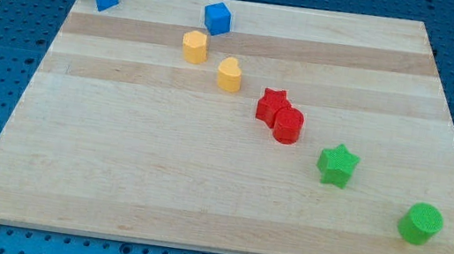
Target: Push the blue triangle towards the yellow hexagon
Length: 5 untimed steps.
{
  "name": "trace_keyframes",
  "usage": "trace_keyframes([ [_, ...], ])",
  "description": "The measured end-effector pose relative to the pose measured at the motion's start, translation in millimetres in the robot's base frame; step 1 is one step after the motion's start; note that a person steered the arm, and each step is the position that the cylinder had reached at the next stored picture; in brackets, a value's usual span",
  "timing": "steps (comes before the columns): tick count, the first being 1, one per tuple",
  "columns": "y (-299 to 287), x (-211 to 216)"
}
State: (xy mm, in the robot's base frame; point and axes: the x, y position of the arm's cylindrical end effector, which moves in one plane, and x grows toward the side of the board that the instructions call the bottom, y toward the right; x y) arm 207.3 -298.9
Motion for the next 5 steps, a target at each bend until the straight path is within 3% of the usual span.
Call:
trace_keyframes([
  [2, 47.4, 2.1],
  [5, 50.7, 14.6],
])
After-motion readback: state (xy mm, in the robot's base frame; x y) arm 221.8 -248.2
